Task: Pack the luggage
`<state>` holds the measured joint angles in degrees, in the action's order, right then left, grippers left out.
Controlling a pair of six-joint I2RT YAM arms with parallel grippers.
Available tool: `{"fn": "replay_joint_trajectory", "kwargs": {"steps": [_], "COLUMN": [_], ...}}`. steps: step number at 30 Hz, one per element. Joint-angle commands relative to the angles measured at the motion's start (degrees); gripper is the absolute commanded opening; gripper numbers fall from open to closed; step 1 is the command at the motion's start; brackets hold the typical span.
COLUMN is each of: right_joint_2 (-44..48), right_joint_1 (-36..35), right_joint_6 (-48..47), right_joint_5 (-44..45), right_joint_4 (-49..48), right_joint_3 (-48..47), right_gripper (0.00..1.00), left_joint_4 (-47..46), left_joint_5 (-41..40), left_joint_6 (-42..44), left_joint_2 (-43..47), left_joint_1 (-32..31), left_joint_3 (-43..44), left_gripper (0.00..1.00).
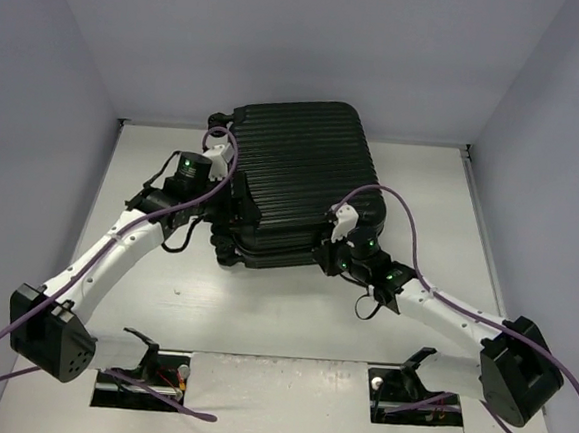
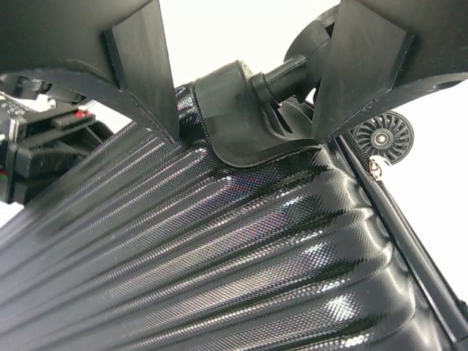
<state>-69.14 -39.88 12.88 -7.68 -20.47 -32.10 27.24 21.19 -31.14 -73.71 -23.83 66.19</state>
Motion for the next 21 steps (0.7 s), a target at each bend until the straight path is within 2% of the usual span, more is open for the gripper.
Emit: {"fn": "replay_joint_trajectory", "kwargs": {"steps": [1, 6, 11, 14, 18, 21], "right_joint_2": [2.69, 5.59, 8.23, 10.43, 11.58, 11.31], "right_joint_1": [6.63, 12.71, 13.07, 10.27, 1.24, -2.65], "right_joint_6": [-4.35, -6.55, -5.07, -2.70, -0.50, 1.78], "right_joint_5": [0.48, -1.28, -3.30, -3.13, -1.28, -0.76], "right_joint_4": [-3.18, -0.28, 2.01, 2.10, 2.71, 2.19], "right_joint_3": [-4.11, -3.85, -2.45, -0.34, 0.81, 1.25], "right_gripper": [0.00, 0.00, 0.00, 0.00, 0.00, 0.00], "left_joint_4": [5.46, 2.13, 0.62, 0.70, 1.85, 2.20], "left_joint_5": [6.93, 6.85, 6.23, 4.39, 3.86, 3.86], "left_joint_6": [-0.85, -4.54, -5.95, -5.08, -4.11, -3.76], "left_joint_2": [-3.36, -4.77, -8.11, -9.78, -12.68, -14.26], "left_joint_1": [-7.97, -15.43, -18.70, -18.70, -18.70, -18.70], "left_joint_3": [-1.60, -1.15, 0.34, 2.35, 6.12, 9.55], "left_gripper": [0.66, 0.65, 0.65, 0.65, 0.65, 0.61]}}
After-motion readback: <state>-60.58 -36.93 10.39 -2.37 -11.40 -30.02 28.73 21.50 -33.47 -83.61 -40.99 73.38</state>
